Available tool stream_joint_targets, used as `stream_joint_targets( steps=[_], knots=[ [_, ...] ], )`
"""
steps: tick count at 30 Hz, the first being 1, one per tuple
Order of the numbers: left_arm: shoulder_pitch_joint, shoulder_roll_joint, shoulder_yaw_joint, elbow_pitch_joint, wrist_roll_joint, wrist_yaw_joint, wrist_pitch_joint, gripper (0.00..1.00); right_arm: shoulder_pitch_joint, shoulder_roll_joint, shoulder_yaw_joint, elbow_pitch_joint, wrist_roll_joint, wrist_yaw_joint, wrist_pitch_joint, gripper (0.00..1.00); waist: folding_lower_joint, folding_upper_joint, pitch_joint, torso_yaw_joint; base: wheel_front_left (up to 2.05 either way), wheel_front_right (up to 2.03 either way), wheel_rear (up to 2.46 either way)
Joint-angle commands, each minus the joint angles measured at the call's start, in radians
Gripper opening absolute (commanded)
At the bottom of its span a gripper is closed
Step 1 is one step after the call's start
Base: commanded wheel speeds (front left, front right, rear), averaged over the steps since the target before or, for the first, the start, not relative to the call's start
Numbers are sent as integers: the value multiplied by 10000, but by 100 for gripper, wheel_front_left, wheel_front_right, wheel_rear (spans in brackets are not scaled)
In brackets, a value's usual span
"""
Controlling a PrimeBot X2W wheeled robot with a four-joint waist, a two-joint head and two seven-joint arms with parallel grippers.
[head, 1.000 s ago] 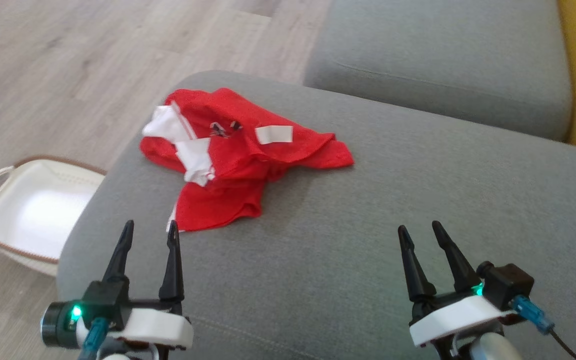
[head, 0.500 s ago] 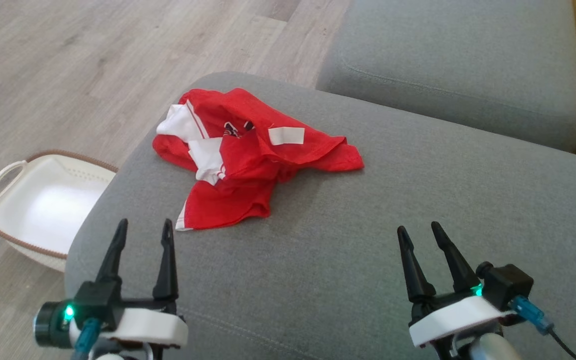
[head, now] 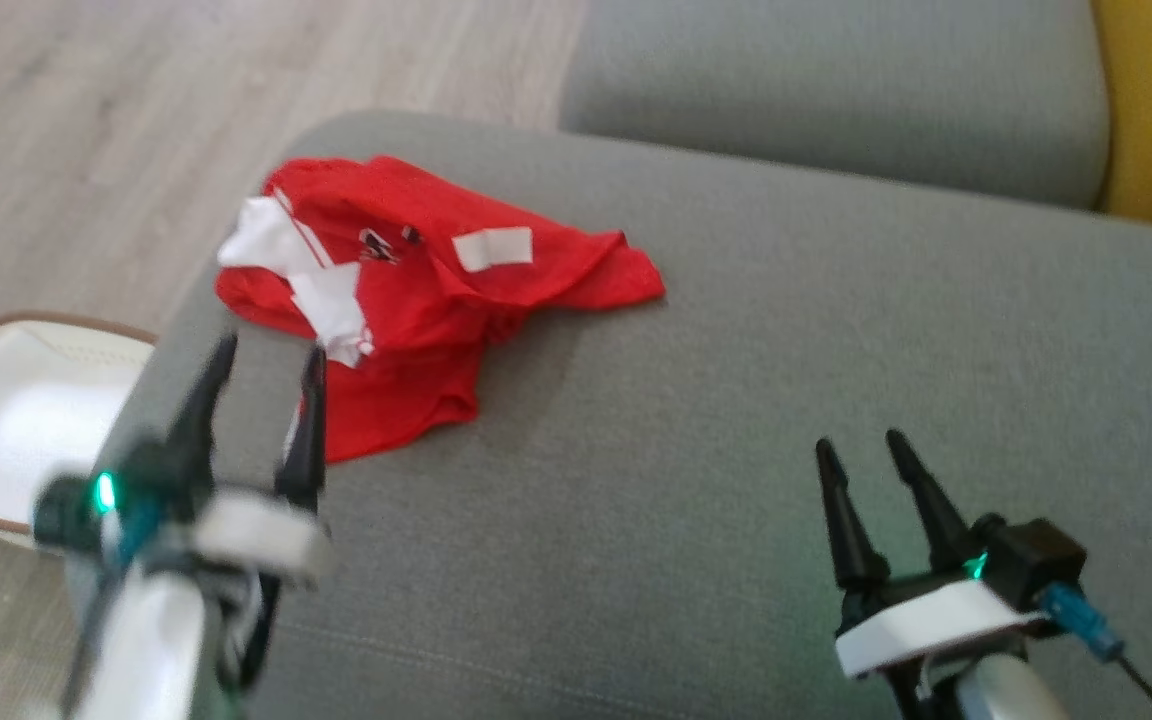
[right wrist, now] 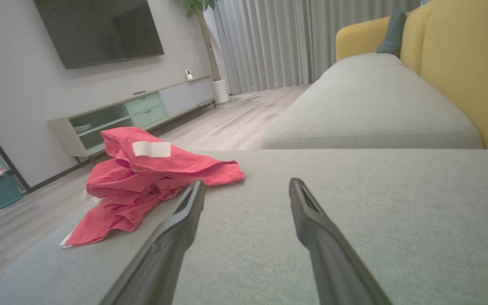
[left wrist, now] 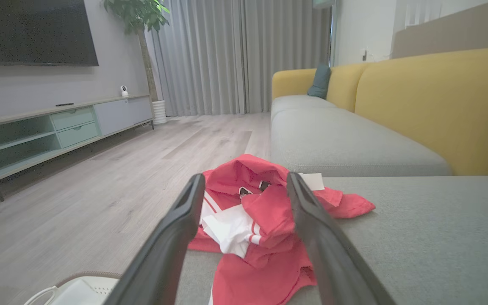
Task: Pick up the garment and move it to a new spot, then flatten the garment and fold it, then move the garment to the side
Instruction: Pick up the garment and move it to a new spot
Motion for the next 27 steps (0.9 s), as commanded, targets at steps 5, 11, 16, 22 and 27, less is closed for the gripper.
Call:
stream_joint_targets(
  steps=[5,11,16,22,27],
  knots=[
    [-2903,729,192,769,-532,-742,1359,100,-971,-45,-134,-555,-339,-7,-110,100,0,0,919,-637,0,0,0],
    [-5593,1713,-393,2767,-1523,-1021,3386,100,-1541,-45,-204,-799,-548,-7,-89,100,0,0,1923,-1354,0,0,0],
    [-6751,2387,-758,4269,-2127,-1033,4439,100,-1853,-45,-135,-870,-555,-7,-94,100,0,0,2406,-1908,0,0,0],
    [-7525,2767,-850,5650,-2852,-1035,4964,100,-2031,-45,-118,-933,-560,-7,-101,100,0,0,2752,-2429,0,0,0],
    [-7990,2918,-837,6608,-3108,-1036,5243,100,-2178,-45,-126,-972,-563,-7,-105,100,0,0,2975,-2748,0,0,0]
  ],
)
